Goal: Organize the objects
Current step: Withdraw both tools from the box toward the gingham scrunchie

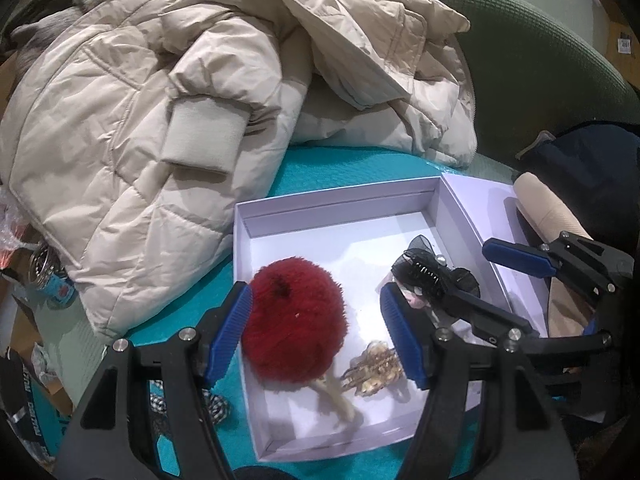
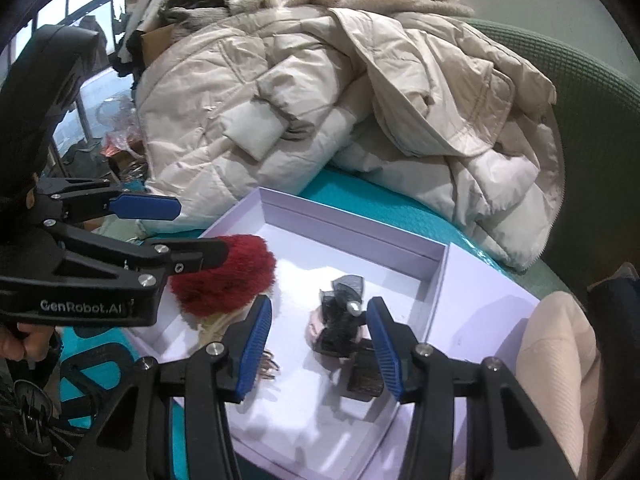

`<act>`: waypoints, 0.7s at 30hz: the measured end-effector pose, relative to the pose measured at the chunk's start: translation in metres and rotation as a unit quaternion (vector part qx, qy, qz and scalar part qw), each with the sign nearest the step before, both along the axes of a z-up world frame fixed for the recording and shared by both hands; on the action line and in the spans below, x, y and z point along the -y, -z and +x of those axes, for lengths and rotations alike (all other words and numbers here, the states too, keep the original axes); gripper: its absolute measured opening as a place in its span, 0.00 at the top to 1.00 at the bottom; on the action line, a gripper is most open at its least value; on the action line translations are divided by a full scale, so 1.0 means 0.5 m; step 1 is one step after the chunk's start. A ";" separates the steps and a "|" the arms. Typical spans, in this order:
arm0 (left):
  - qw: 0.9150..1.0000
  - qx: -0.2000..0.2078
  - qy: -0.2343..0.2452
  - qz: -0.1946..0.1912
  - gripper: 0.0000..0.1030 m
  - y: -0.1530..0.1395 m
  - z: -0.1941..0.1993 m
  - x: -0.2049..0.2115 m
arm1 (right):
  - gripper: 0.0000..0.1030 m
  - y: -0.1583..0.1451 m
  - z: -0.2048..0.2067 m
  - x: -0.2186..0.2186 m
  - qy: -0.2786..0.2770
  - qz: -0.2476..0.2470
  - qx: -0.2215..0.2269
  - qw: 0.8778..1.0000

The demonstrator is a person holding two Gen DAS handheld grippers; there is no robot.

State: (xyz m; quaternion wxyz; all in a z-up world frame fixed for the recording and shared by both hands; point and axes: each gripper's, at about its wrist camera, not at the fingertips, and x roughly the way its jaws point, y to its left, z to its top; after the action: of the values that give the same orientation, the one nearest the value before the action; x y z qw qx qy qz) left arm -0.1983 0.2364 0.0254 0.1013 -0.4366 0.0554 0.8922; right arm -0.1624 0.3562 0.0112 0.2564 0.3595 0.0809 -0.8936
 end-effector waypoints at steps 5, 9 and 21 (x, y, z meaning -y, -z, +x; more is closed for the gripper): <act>1.000 -0.005 -0.013 0.000 0.37 -0.012 0.022 0.027 | 0.52 -0.010 0.020 0.022 -0.020 0.000 -0.007 1.000; 1.000 -0.006 -0.028 -0.002 0.37 -0.019 0.044 0.056 | 0.52 -0.015 0.037 0.038 -0.037 -0.001 -0.011 0.999; 0.998 0.000 -0.069 0.005 0.36 -0.011 0.115 0.138 | 0.52 -0.017 0.088 0.105 -0.108 -0.004 -0.009 0.994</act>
State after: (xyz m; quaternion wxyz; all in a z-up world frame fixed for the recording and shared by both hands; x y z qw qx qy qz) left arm -0.1410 0.1673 0.0311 0.0412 -0.4393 0.0205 0.8972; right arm -0.1184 0.3038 0.0198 0.3525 0.3397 0.1182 -0.8639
